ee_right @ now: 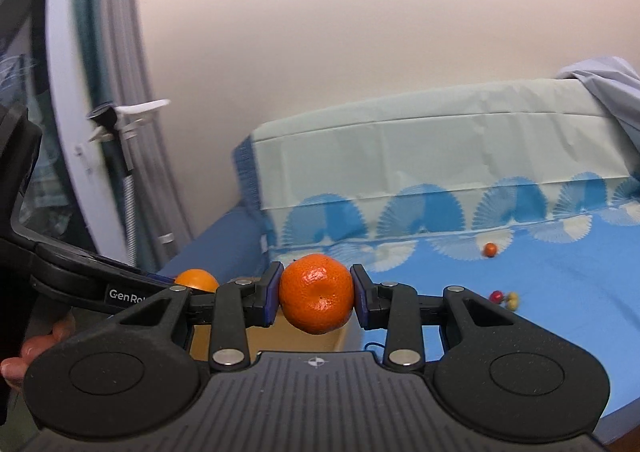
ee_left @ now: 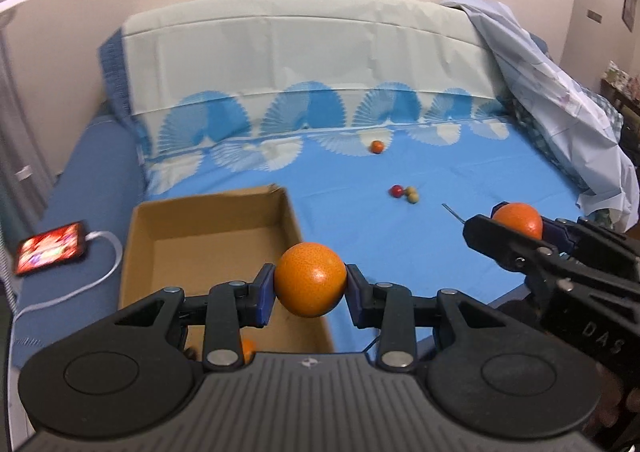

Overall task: Organize fruits
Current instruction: 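Carry both held oranges over the cardboard box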

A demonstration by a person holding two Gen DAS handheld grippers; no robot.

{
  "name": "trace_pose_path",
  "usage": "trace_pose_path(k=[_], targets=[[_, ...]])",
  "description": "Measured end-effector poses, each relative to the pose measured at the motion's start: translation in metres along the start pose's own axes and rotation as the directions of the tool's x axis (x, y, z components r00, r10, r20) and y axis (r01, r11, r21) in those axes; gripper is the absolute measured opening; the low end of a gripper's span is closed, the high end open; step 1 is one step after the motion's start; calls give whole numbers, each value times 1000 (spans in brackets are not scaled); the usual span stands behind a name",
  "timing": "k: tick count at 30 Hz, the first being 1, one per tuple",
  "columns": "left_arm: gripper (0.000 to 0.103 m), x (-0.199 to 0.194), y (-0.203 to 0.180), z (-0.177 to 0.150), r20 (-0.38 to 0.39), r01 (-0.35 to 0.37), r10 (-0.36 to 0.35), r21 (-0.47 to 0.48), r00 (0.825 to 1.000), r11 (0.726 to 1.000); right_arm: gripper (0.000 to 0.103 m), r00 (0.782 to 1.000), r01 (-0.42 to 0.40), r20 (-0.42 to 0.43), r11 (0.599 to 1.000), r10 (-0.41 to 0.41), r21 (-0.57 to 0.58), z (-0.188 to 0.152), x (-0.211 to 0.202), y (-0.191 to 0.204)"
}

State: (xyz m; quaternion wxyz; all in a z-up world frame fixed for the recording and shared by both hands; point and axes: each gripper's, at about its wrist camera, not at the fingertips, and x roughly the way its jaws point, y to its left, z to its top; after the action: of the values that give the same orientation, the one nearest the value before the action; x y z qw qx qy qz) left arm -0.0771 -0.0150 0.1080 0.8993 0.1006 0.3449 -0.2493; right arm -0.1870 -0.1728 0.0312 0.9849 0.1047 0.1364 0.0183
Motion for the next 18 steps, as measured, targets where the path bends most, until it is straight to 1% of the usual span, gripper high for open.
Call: trace_pose_path(k=[2, 6, 9, 13, 15, 18], targets=[[41, -18, 7, -14, 7, -13, 13, -14, 1000, 1000, 37, 1000, -16, 2, 1000, 16, -14, -2, -7, 10], [41, -51, 23, -25, 39, -37, 39, -42, 998, 998, 37, 997, -60, 36, 997, 62, -43, 8, -27, 28], [41, -85, 34, -21, 88, -56, 60, -44, 994, 997, 37, 993, -94, 73, 994, 98, -57, 26, -41, 36], [41, -128, 38, -10, 164, -108, 108, -9, 981, 994, 37, 986, -101, 126, 991, 112, -92, 53, -62, 44], [41, -142, 38, -6, 178, -129, 126, 5, 976, 992, 37, 985, -106, 130, 990, 117, -89, 62, -69, 46], [41, -158, 36, -3, 166, -134, 128, 24, 978, 991, 37, 984, -129, 116, 989, 137, -75, 71, -77, 45]])
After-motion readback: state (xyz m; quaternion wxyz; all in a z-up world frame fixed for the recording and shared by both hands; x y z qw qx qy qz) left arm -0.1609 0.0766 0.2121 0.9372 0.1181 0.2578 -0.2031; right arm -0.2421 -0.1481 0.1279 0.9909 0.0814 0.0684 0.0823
